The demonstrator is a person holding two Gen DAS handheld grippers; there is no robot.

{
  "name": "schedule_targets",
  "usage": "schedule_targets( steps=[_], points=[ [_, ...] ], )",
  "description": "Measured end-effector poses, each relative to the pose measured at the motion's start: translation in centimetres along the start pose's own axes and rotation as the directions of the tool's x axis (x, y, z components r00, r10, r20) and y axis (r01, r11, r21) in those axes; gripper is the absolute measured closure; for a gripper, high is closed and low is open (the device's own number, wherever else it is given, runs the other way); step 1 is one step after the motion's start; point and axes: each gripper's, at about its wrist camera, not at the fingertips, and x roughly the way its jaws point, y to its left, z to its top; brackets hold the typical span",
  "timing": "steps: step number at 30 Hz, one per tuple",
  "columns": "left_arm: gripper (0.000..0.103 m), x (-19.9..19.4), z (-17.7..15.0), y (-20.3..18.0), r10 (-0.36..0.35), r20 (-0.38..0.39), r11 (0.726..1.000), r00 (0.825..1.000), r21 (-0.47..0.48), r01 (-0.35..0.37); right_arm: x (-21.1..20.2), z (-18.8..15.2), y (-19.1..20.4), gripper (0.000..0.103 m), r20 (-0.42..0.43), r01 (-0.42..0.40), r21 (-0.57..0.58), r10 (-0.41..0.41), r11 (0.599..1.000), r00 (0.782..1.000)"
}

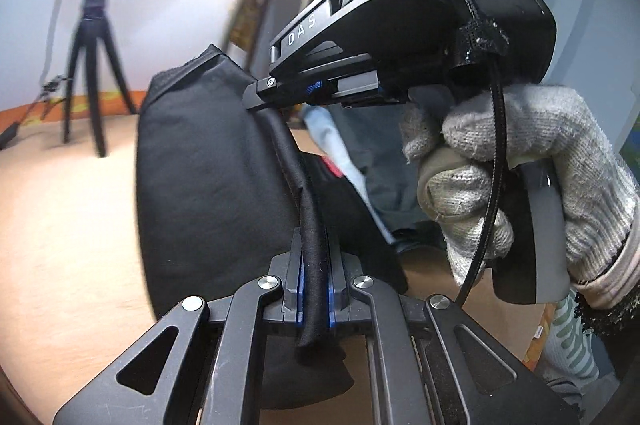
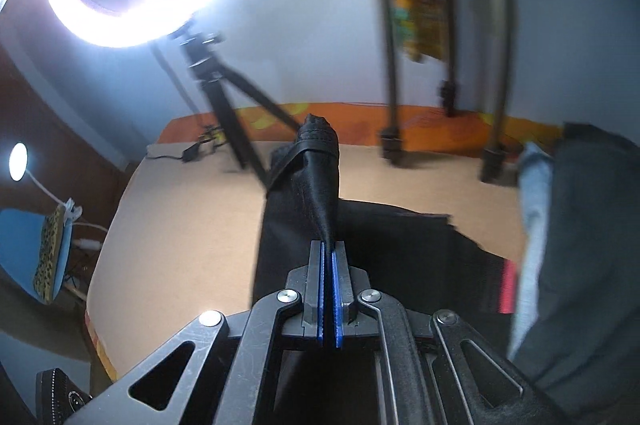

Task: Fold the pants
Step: 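Lift the strip end with both tools and fold it over the pants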

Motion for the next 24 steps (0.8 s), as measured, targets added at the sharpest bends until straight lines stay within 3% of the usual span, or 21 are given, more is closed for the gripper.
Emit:
schedule_targets(
  steps=[12, 18, 24],
  points=[
    [0.097, 7.6, 0.3, -2.8, -0.028, -0.109, 0.997, 0.994, 0.065, 0.035, 0.6, -2.6, -10.8, 0.102, -0.009, 0.032, 0.144, -0.031, 0.989, 0.999],
    [0.097, 9.5, 0.1, -2.0, -0.011, -0.144, 0.997, 0.989, 0.076, 0.023, 2.3, -4.0, -11.9, 0.102, -0.038, 0.068, 0.141, -0.063, 0.988, 0.997],
    [0.097, 8.4, -0.7, -5.9, -0.012, -0.156, 0.996, 0.988, 0.087, 0.026, 2.8, -4.0, -11.8, 0.102, -0.051, 0.094, 0.130, -0.088, 0.987, 0.995]
  ],
)
